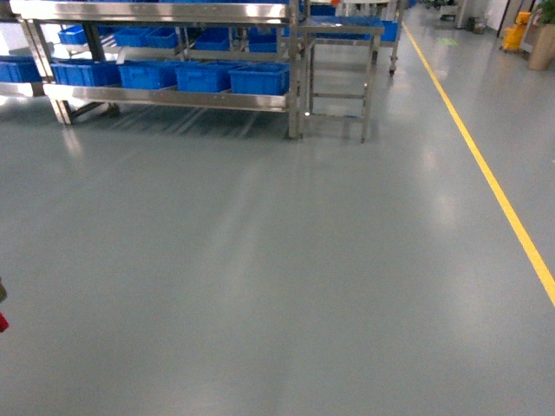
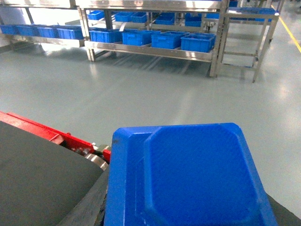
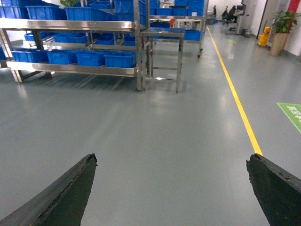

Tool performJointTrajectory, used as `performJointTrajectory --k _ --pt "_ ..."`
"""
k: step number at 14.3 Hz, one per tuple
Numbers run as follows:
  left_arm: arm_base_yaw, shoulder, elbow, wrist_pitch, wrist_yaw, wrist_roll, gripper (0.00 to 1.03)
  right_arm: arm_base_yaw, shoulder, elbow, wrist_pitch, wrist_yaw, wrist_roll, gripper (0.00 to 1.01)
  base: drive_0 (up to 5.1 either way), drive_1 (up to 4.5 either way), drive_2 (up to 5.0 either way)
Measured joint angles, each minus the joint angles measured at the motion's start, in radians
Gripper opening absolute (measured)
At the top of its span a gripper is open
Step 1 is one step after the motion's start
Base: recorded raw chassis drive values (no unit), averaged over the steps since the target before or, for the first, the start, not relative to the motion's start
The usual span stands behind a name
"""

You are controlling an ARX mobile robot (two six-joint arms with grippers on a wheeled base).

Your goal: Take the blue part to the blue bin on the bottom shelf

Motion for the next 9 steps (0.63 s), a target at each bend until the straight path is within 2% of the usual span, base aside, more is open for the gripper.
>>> performJointTrajectory --k 7,9 --pt "0.000 0.000 0.000 0.000 0.000 0.000 0.44 0.000 0.000 0.000 0.000 0.000 0.000 0.98 -1.6 -1.62 -1.6" --pt "-0.005 0.003 0.000 0.000 0.004 0.000 0.44 -0.001 0.000 0.000 0.000 0.002 0.000 0.98 -0.2 -0.17 -0.2"
